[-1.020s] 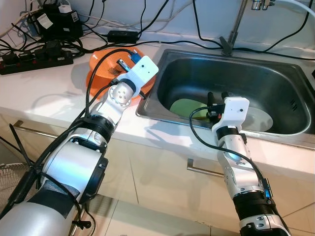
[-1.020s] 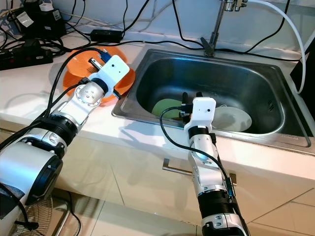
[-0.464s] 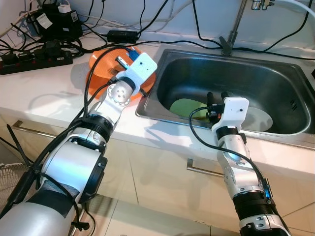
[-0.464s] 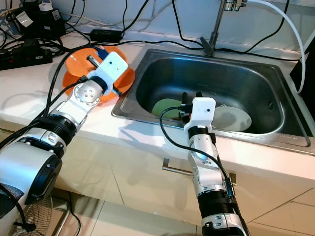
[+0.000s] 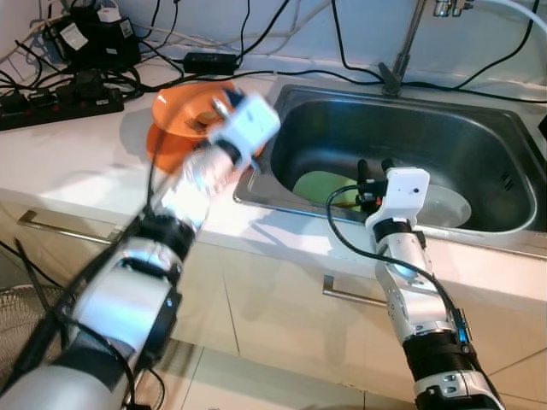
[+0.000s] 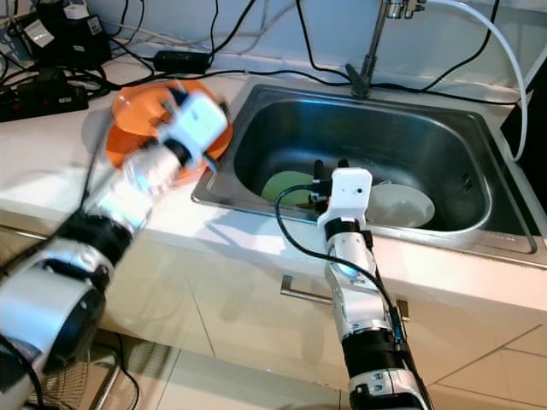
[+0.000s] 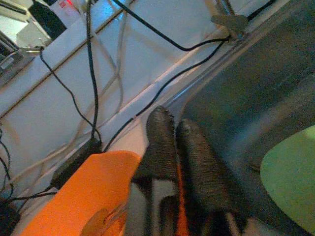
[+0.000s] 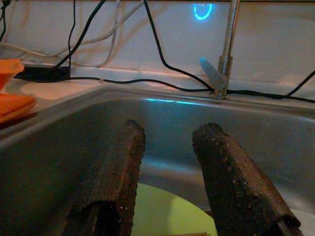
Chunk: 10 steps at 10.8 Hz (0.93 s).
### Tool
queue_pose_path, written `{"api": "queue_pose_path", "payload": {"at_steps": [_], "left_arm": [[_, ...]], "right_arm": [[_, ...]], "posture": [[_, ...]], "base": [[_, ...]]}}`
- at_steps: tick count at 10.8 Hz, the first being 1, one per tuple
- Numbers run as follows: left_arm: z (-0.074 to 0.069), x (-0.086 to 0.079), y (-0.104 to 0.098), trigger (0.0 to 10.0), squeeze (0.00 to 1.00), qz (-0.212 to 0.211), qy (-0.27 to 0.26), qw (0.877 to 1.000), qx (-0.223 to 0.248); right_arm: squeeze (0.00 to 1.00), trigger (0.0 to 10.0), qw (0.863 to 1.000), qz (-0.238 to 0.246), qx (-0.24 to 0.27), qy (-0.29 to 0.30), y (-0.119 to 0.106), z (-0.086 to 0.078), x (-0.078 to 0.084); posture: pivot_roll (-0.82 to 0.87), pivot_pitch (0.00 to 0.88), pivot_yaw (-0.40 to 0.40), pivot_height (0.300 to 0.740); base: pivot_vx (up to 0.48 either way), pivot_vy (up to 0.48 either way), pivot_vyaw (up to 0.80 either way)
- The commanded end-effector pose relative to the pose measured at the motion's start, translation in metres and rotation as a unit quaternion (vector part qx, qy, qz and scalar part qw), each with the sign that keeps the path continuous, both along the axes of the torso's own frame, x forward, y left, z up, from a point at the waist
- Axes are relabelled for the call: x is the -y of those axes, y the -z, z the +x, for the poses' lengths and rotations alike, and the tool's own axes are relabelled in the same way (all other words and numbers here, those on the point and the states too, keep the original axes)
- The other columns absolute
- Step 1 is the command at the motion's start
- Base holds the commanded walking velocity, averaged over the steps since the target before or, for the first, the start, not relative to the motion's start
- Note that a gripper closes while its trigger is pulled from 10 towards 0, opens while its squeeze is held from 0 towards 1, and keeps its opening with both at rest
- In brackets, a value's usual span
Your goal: Kitchen organization
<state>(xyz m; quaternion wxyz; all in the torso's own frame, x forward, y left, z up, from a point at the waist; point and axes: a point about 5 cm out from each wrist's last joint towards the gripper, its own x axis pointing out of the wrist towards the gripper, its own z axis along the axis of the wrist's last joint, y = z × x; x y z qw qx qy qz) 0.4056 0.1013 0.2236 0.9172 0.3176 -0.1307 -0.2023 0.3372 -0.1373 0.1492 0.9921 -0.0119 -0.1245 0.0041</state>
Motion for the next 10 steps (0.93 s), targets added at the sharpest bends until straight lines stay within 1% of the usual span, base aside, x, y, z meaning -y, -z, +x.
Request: {"api": "queue_pose_path", "payload": {"at_steps": [1, 2, 4, 8, 10], "left_arm": [[-0.001, 0.003, -0.004, 10.0, 1.0, -0.005, 0.015, 1.0, 0.004], [-0.002, 0.006, -0.005, 10.0, 1.0, 0.001, 0.025, 1.0, 0.006], [-0.003, 0.009, -0.005, 10.0, 1.0, -0.002, 0.034, 0.999, 0.001], [0.0, 0.017, -0.012, 10.0, 1.0, 0.008, 0.036, 0.999, 0.002], [0.001, 0.017, -0.014, 10.0, 1.0, 0.014, 0.034, 0.999, -0.002]], "right_arm": [[0.0, 10.0, 1.0, -0.001, -0.026, 0.007, 0.012, -0.001, 0.003], [0.0, 10.0, 1.0, -0.001, -0.026, 0.006, 0.012, -0.001, 0.003], [0.0, 10.0, 1.0, 0.0, -0.026, 0.007, 0.013, -0.003, 0.003], [0.0, 10.0, 1.0, 0.0, -0.027, 0.008, 0.015, -0.006, 0.002], [0.0, 10.0, 1.0, 0.0, -0.028, 0.006, 0.015, -0.007, 0.001]], "posture": [[0.16, 0.062, 0.029, 0.74], [0.16, 0.061, 0.029, 0.74], [0.15, 0.062, 0.034, 0.74], [0.14, 0.057, 0.044, 0.74], [0.15, 0.062, 0.04, 0.74]], "base": [[0.0, 0.0, 0.0], [0.0, 0.0, 0.0], [0.0, 0.0, 0.0], [0.0, 0.0, 0.0], [0.0, 0.0, 0.0]]}}
